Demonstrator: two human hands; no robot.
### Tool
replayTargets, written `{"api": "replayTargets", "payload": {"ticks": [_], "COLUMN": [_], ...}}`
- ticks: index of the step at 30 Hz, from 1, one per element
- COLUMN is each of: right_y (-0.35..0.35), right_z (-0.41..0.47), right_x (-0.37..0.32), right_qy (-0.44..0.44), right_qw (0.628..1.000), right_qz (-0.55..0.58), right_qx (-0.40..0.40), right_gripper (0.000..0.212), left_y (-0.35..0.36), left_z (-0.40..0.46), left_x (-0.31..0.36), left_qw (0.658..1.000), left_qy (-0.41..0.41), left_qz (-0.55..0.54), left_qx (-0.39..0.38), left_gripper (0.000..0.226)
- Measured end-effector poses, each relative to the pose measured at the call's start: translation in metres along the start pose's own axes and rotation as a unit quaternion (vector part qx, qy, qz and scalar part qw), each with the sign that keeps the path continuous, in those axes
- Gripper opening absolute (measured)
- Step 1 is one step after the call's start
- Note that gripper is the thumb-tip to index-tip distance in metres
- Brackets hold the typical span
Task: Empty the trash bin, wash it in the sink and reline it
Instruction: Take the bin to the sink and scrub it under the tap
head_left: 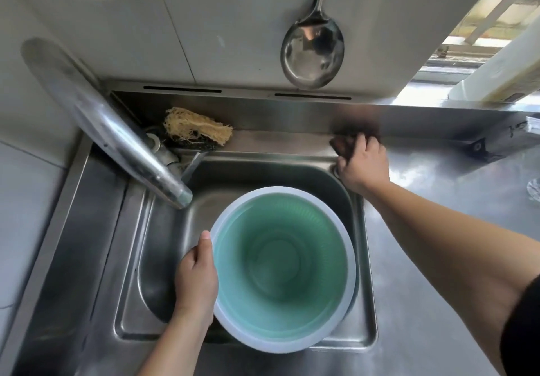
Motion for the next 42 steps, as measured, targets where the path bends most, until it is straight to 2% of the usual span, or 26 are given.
{"api": "replayTargets", "payload": {"ticks": [5,7,10,13,14,16,20,24,26,30,35,38,42], "right_y": [-0.001,-0.021,-0.060,-0.080,-0.082,-0.086,-0.091,-0.101,-0.106,-0.100,-0.096,-0.100,-0.104], "right_z": [0.005,0.001,-0.027,-0.081,-0.102,-0.144,-0.224,-0.308,-0.360,-0.390,-0.441,-0.462,-0.486], "right_x": [0.007,0.003,-0.003,0.002,0.005,0.008,0.022,0.014,0.008,0.002,0.002,0.003,0.006], "right_qy": [-0.034,-0.054,-0.128,-0.129,-0.132,-0.142,-0.092,-0.050,0.016,0.063,0.157,0.201,0.214], "right_qw": [0.994,0.995,0.991,0.988,0.985,0.975,0.944,0.920,0.905,0.889,0.873,0.868,0.869], "right_qz": [0.000,0.001,0.017,0.028,0.019,-0.005,-0.030,-0.001,0.031,0.072,0.102,0.121,0.122], "right_qx": [-0.102,-0.087,-0.024,-0.077,-0.108,-0.173,-0.314,-0.389,-0.425,-0.448,-0.450,-0.437,-0.429], "right_gripper": [0.096,0.094,0.072,0.026,0.016,0.027,0.033,0.031,0.033,0.034,0.030,0.030,0.028], "left_y": [0.002,0.001,0.000,-0.001,-0.001,0.001,0.003,-0.006,-0.004,-0.016,-0.007,-0.005,-0.005], "left_z": [-0.007,-0.011,-0.013,-0.014,-0.014,-0.014,-0.014,-0.012,-0.018,-0.014,-0.033,-0.050,-0.079], "left_x": [0.010,0.015,0.019,0.020,0.018,0.016,0.031,0.059,0.069,0.101,0.122,0.128,0.133], "left_qw": [0.999,0.999,0.998,0.997,0.997,0.997,0.996,0.995,0.983,0.976,0.962,0.960,0.956], "left_qy": [-0.005,-0.002,0.001,-0.002,-0.011,-0.038,-0.054,0.033,0.099,0.166,0.209,0.208,0.192], "left_qz": [0.039,0.052,0.061,0.071,0.070,0.060,0.042,0.073,0.124,0.122,0.131,0.111,0.095], "left_qx": [0.008,0.007,0.009,0.000,-0.009,-0.032,-0.054,-0.057,-0.095,-0.072,-0.114,-0.149,-0.201], "left_gripper": [0.046,0.047,0.049,0.050,0.050,0.051,0.046,0.044,0.047,0.048,0.056,0.054,0.049]}}
Point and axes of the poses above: each hand's wrist, its own z-axis towards the middle knuckle, its own y-axis out of the palm, x = y × z, the point moved 7 cm from there along z, towards the middle knuckle, and after that the axes turned 15 degrees about x, right-handed, at the moved point
